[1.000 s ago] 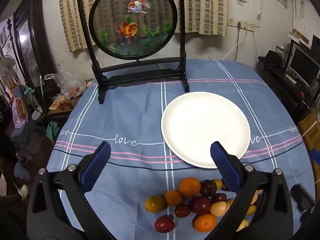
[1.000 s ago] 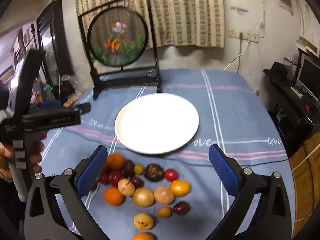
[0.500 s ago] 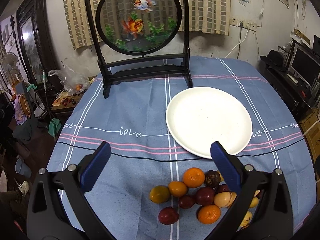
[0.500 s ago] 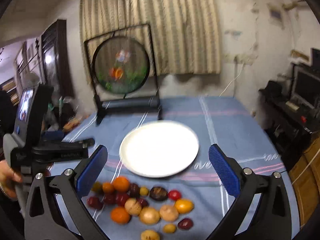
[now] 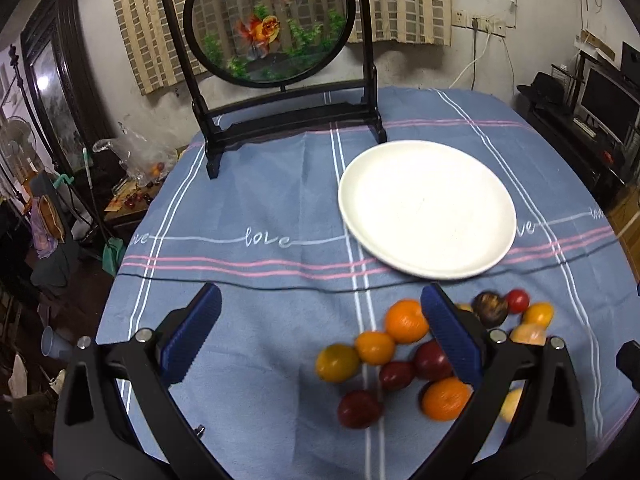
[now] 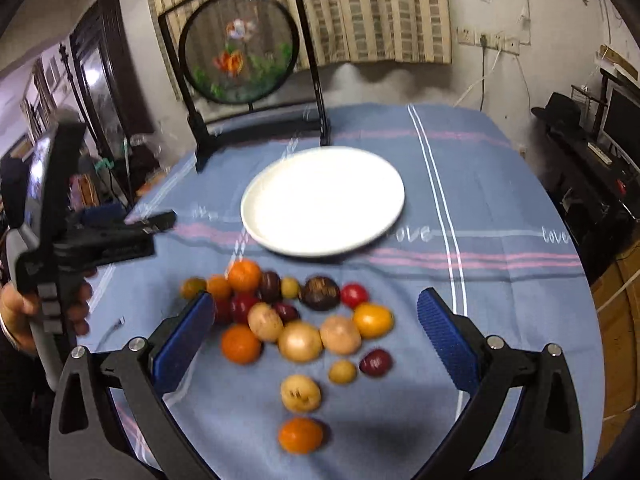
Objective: Organize fruits
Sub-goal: 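Move both tools toward the fruit cluster in front of the plate, then grasp an orange with the right tool while the left tool grasps a red plum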
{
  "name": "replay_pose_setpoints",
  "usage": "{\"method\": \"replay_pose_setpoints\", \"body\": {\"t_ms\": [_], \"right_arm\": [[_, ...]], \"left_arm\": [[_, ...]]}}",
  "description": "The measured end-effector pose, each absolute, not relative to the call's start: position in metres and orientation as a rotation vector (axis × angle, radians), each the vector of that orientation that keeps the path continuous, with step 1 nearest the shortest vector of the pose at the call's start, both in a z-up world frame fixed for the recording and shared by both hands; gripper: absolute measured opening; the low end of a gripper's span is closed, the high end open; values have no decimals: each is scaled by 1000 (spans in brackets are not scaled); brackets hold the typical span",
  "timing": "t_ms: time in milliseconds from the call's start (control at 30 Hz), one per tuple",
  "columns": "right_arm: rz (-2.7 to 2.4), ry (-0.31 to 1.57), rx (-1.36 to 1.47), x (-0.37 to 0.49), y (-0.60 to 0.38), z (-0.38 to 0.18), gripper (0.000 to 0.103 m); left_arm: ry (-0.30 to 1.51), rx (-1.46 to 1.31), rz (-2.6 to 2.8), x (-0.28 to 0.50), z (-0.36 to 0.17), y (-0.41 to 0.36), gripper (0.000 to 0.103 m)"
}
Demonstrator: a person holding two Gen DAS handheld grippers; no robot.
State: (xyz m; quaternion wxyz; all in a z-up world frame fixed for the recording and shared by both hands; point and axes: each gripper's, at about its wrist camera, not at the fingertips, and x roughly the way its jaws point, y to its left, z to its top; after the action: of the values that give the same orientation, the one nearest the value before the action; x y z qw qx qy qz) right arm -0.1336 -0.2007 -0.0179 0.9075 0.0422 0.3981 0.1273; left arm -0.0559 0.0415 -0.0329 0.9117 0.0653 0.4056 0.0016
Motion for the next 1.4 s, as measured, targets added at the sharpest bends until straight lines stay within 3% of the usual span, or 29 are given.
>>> {"method": "replay_pose_setpoints", "body": {"t_ms": [333,467,733,1033,1400], "right_arm": [[321,990,28,-162,-194,-52,102],[355,1044,-38,-172,-181,-69,81],[346,1215,-9,-176,-180,-114,70],[352,1274,8,-171,-174,-134,42],[367,1254,50,-177,-176,-132,40]], "left_arm": [[881,17,-138,-92,-56,73,101],[912,38,-174,-109,-71,75,101],[993,49,-208,-121,-100,73,101],[1044,46,-210,-117,-116,73,101],[1058,80,-259,-108,-130,59,101]]}}
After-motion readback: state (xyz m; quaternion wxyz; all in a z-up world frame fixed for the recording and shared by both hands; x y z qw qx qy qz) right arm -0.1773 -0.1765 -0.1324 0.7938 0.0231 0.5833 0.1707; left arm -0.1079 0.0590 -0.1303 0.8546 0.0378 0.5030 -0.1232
